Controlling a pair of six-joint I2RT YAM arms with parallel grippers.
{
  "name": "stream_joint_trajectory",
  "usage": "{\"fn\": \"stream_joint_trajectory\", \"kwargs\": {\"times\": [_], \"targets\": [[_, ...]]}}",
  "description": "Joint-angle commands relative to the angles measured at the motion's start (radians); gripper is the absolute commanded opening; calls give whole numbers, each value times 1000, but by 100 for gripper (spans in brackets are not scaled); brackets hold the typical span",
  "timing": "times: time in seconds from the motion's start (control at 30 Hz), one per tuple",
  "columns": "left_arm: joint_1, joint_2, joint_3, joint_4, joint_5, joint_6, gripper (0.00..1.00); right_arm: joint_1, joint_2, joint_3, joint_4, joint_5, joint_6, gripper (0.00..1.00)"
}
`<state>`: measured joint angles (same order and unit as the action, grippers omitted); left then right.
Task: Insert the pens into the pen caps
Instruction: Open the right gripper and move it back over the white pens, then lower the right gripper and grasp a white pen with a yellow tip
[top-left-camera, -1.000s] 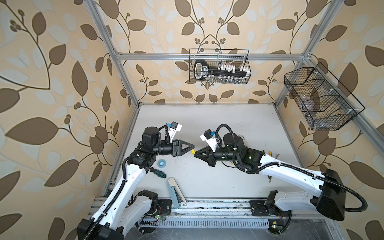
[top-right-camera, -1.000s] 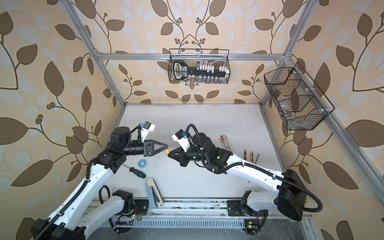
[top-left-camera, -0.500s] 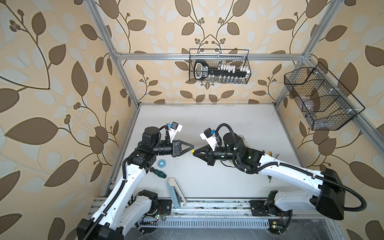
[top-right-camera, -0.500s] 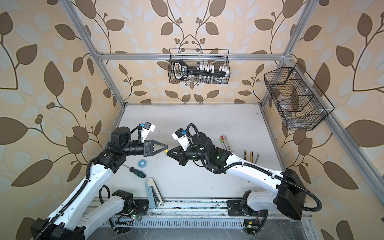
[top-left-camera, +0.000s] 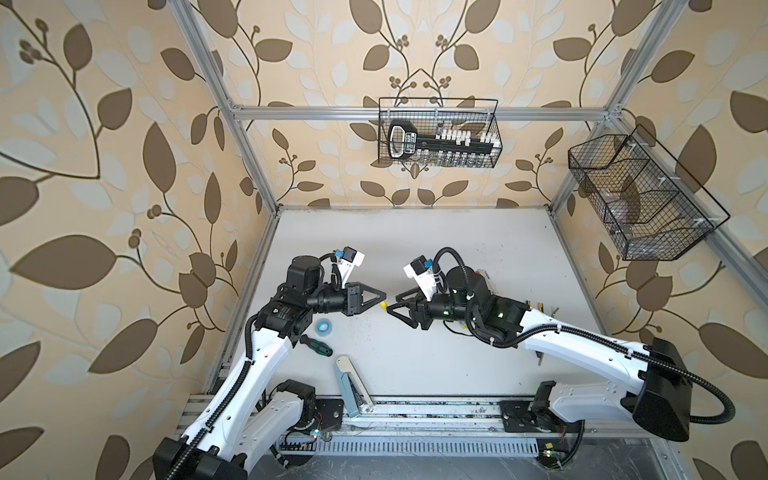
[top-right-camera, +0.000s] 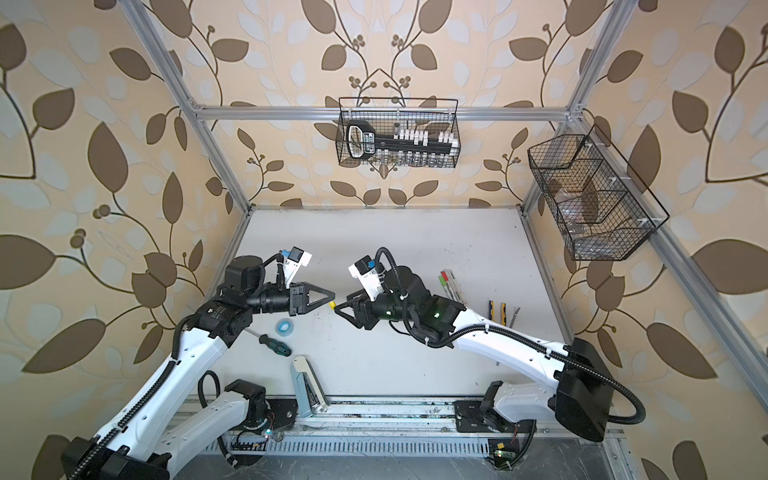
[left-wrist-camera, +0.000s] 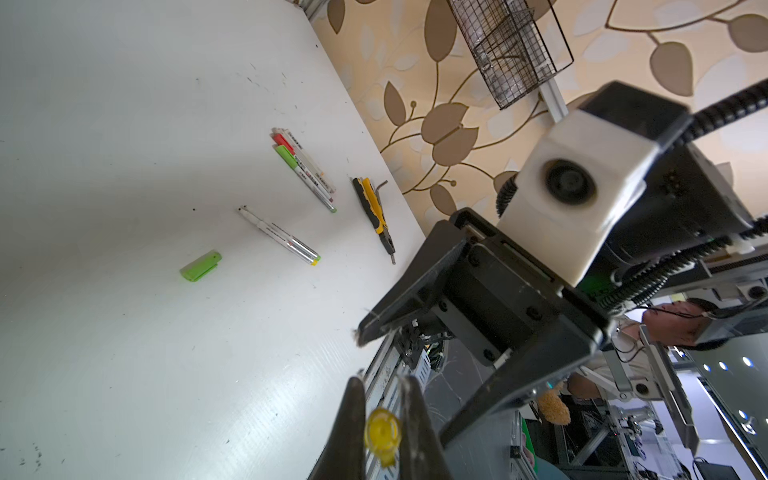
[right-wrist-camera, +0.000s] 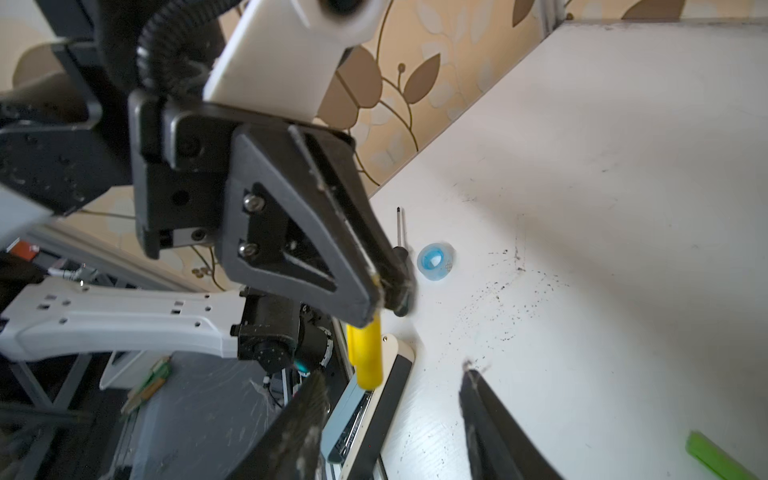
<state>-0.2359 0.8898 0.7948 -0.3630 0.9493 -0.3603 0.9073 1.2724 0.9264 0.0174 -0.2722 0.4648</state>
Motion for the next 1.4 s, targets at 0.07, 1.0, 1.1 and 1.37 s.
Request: {"fn": "stream_joint_trajectory", "kwargs": {"times": [0.07,1.0,1.1,1.37], "targets": [[19,-21,47,-34,-85,44,0,-50,-76,-79,-170,182,11,85],[46,-7,43,-21,-78,28,0,-220,211,-164,-443,416,-49,46],[46,-8,42,-22,-77,29,0,-229,228,-163,-436,423,-56,45],[47,-6,43,-21,-76,27,0,-241,273,-143,-428,413,-78,39]]}}
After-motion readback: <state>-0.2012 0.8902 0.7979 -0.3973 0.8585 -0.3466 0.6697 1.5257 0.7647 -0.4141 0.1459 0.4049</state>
